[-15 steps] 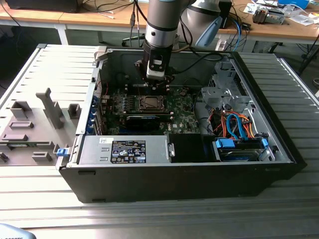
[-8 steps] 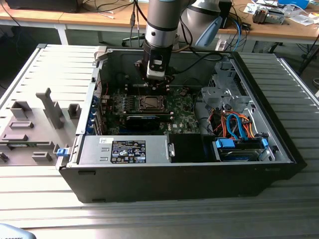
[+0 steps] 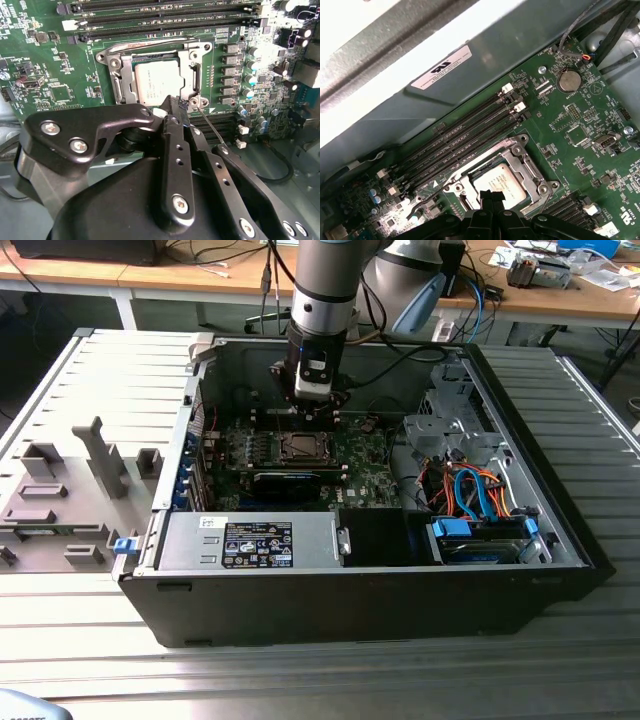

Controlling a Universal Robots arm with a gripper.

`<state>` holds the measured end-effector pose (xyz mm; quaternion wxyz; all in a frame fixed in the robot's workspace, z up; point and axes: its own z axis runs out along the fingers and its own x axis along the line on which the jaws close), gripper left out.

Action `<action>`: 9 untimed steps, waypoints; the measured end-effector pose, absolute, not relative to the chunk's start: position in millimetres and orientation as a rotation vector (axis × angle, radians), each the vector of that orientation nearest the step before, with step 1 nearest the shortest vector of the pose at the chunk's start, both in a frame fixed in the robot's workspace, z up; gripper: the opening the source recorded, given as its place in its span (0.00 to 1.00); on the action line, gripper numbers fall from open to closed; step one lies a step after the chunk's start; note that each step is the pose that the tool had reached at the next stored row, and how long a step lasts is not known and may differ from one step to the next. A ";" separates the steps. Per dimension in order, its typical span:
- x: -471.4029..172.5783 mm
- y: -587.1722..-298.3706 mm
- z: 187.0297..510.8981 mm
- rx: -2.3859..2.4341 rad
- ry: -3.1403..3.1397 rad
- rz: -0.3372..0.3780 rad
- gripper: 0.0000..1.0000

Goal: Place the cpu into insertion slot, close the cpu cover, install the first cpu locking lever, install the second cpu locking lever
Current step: 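Install the first cpu locking lever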

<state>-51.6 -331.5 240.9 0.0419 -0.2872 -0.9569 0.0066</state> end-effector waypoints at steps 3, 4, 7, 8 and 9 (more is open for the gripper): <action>-51.6 -331.5 240.9 -0.874 -2.930 0.020 0.11; -51.6 -331.5 240.9 -0.871 -2.931 0.020 0.11; -51.6 -331.5 240.9 -0.857 -2.935 0.020 0.11; -51.5 -331.5 240.9 -0.850 -2.937 0.021 0.11; -51.5 -331.5 240.9 -0.843 -2.939 0.021 0.11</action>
